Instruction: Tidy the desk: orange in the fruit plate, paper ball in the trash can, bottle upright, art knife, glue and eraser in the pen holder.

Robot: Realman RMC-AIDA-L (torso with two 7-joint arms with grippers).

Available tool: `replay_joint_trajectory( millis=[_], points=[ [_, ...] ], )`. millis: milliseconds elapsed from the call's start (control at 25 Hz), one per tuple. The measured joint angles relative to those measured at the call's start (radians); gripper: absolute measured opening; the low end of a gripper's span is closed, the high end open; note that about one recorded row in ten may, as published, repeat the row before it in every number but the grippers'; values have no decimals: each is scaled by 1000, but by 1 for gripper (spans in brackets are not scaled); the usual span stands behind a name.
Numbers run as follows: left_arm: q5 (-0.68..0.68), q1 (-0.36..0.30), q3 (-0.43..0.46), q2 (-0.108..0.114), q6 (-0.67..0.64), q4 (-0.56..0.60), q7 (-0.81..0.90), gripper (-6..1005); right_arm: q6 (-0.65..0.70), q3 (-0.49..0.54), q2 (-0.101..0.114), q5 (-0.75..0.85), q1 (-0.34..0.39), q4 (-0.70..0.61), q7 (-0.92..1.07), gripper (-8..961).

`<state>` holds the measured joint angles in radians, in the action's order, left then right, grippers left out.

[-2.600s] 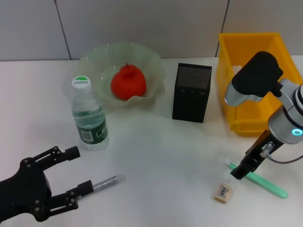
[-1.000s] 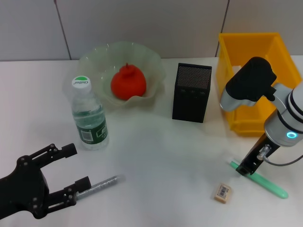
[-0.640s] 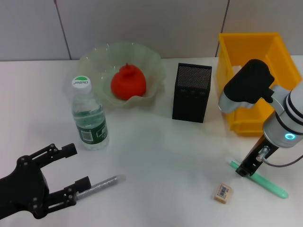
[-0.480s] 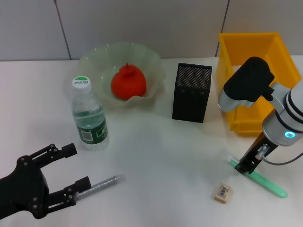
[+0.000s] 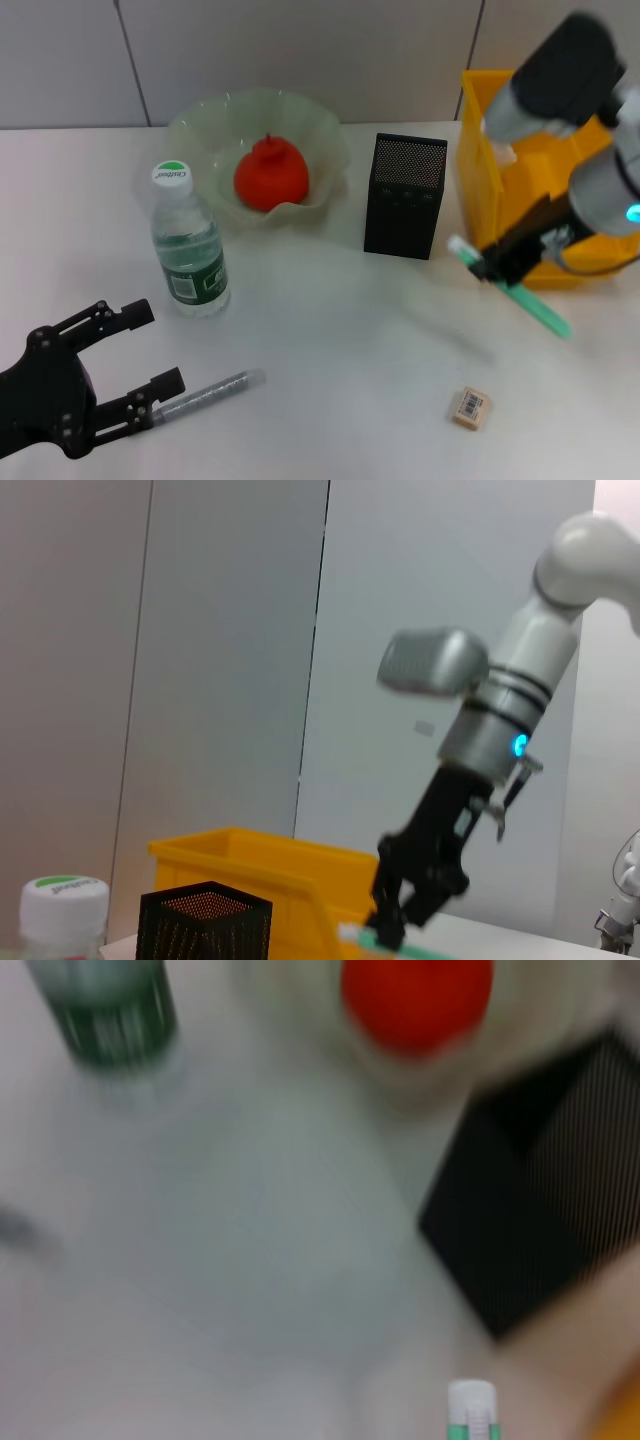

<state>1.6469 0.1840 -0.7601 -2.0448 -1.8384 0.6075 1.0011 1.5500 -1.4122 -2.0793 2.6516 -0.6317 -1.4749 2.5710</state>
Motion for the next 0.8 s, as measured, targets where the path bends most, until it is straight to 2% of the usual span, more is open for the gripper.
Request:
replay_joint_trajectory(
  millis=[40, 160, 200, 240, 320, 360, 400, 440, 560, 680, 800],
  points=[
    [0, 0, 0, 0, -1, 0, 0, 801, 4, 44, 0, -53, 10, -84, -20, 163],
    [0, 0, 1, 0, -1, 0, 0, 801, -7, 92, 0, -112, 16, -149, -46, 163],
    [0, 1, 1, 0, -1, 0, 0, 801, -24, 116, 0, -146, 19, -176, -63, 163],
    [0, 1, 1, 0, -1, 0, 0, 801, -98, 148, -1, -215, 36, -198, -120, 163],
    [1, 1, 1, -1, -1, 0, 0, 801, -138, 157, -2, -247, 46, -200, -151, 164],
    [1, 0, 1, -1, -1, -1, 0, 801, -247, 159, -3, -322, 73, -179, -231, 164],
    [1, 0, 1, -1, -1, -1, 0, 801, -247, 159, -3, -322, 73, -179, -231, 164],
    [0, -1, 1, -2, -1, -1, 0, 801, -325, 154, -4, -382, 87, -138, -302, 164],
    [-1, -2, 1, -2, -1, -2, 1, 801, -385, 151, -4, -438, 90, -82, -374, 163],
    [-4, -1, 1, -2, 0, -2, 2, 801, -466, 151, -4, -567, 85, 37, -526, 166],
    [-4, 3, 1, -2, 1, -2, 6, 801, -499, 151, -3, -590, 73, 94, -576, 170]
  ],
)
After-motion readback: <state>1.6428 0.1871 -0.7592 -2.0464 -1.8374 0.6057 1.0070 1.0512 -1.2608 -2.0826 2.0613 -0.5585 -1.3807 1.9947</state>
